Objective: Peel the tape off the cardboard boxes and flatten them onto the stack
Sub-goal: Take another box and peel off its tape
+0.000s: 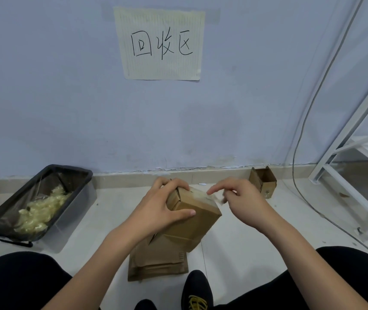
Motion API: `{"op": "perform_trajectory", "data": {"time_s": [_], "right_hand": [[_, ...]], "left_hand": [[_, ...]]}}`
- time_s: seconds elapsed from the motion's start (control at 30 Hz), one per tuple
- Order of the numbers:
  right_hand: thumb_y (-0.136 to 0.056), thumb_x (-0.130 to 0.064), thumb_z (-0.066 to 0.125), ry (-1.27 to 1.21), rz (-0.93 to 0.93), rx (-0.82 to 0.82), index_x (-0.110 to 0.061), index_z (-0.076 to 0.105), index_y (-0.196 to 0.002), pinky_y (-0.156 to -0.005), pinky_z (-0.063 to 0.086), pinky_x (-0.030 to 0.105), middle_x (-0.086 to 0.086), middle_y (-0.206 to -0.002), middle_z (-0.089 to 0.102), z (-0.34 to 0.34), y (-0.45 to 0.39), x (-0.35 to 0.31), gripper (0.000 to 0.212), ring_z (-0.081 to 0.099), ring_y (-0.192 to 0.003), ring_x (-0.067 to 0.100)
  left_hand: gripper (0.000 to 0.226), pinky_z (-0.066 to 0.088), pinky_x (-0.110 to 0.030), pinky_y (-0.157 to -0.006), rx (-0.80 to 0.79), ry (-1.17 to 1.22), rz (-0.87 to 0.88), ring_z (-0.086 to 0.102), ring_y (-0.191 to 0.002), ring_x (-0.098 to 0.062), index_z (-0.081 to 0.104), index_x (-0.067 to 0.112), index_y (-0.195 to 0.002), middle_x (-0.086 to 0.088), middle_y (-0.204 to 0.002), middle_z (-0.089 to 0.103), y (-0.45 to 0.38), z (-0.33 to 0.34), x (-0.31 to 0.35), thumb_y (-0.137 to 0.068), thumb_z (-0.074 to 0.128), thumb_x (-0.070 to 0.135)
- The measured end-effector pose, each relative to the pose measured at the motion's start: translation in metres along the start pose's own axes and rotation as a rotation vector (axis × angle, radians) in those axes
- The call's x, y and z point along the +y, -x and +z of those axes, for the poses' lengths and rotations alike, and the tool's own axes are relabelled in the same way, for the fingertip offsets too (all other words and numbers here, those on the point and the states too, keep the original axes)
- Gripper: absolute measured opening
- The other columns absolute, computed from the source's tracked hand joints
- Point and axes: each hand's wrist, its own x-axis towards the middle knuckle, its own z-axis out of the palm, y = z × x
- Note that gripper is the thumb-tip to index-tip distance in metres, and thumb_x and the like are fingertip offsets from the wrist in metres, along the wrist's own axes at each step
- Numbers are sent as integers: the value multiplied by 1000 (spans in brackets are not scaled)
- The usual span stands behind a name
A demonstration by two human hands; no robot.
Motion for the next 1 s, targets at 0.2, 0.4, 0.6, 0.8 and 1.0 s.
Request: {"op": "perform_trajectory", "data": {"time_s": [0.2,0.4,0.6,0.8,1.0], "right_hand": [[-92,-20,67,-66,-81,-109,-35,72,-101,-73,56,27,-16,-92,69,4,5,-2,18,66,-85,2],[-86,-16,75,88,-119,-147,-32,77,-101,-81,54,26,-8,-90,63,11,-2,7,22,62,-81,6],[-95,-29,65,148,-75,-164,-29,76,-82,-84,54,32,-9,-94,69,6,-5,8,17,63,-88,9],[-87,-5,71,14,-87,-256,-19,78,-91,-88,56,25,-10,-103,69,7,1,8,15,69,-90,1],[-82,-28,79,135,-72,-127,-33,74,-76,-77,49,18,-16,-82,72,13,-4,10,10,62,-86,-3]], "left_hand": [[49,51,-36,-96,-33,-53,25,49,-111,3,51,58,-114,23,-123,40,0,3,3,-73,78,62],[51,49,-42,-101,-112,-115,29,49,-118,-6,50,59,-117,21,-129,38,0,3,2,-73,77,62],[52,47,-32,-98,-121,-154,29,49,-116,-8,53,55,-116,20,-128,39,-2,0,-1,-73,80,58],[52,46,-35,-100,-128,-193,10,49,-116,-10,54,52,-117,17,-128,41,-3,-6,-2,-73,81,58],[54,45,-35,-101,-198,-241,5,48,-117,-11,55,51,-118,16,-130,42,-1,-2,-2,-71,82,57]]}}
